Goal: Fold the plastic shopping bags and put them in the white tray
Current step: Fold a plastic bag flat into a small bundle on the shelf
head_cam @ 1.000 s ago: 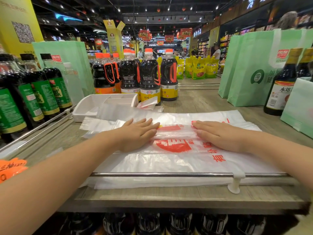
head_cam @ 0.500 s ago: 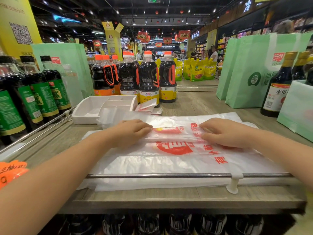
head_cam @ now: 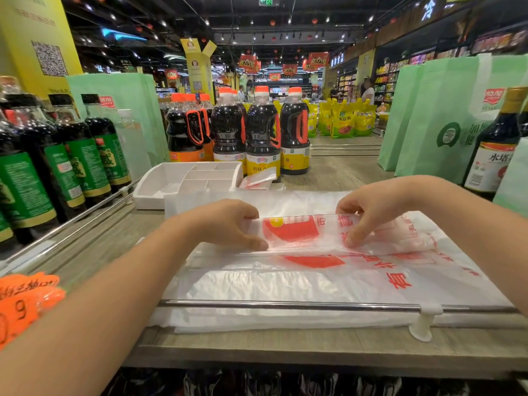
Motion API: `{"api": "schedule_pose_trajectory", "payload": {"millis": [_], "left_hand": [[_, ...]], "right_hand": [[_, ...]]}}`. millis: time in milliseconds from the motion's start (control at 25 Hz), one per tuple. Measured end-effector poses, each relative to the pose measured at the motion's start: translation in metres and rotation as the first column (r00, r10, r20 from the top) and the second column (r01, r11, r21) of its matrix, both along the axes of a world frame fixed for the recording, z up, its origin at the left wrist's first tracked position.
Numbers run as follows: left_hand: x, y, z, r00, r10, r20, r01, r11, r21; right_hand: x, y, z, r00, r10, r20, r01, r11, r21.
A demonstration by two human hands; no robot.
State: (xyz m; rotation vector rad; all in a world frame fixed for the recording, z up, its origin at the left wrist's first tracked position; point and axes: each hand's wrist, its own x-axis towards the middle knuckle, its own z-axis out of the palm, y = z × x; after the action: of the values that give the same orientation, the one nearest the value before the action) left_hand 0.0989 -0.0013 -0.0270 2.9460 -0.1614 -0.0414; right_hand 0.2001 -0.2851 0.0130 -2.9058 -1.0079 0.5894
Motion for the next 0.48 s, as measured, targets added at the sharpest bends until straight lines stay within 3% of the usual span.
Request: {"api": "schedule_pose_trajectory", "payload": {"millis": [160, 320, 480], "left_hand": [[-0.002, -0.002, 0.001, 0.991, -0.057, 0.121, 0.058, 0.998, -0.009], [-0.006, -0.005, 0.006, 0.933, -0.100, 0.346, 0.098, 0.995, 0.025], [-0.012, -0.011, 0.014, 0.807, -0.128, 0.577, 0.090, 0.991, 0.094]], "right_hand": [[-0.008, 0.004, 0.004, 1.000, -0.009, -0.030, 0.009, 1.000, -0.008], [-0.016, 0.011, 0.013, 1.000, -0.005, 0.007, 0.005, 1.000, 0.021], [-0.022, 0.023, 0.022, 0.976, 0.007, 0.217, -0.010, 1.000, 0.013]]}}
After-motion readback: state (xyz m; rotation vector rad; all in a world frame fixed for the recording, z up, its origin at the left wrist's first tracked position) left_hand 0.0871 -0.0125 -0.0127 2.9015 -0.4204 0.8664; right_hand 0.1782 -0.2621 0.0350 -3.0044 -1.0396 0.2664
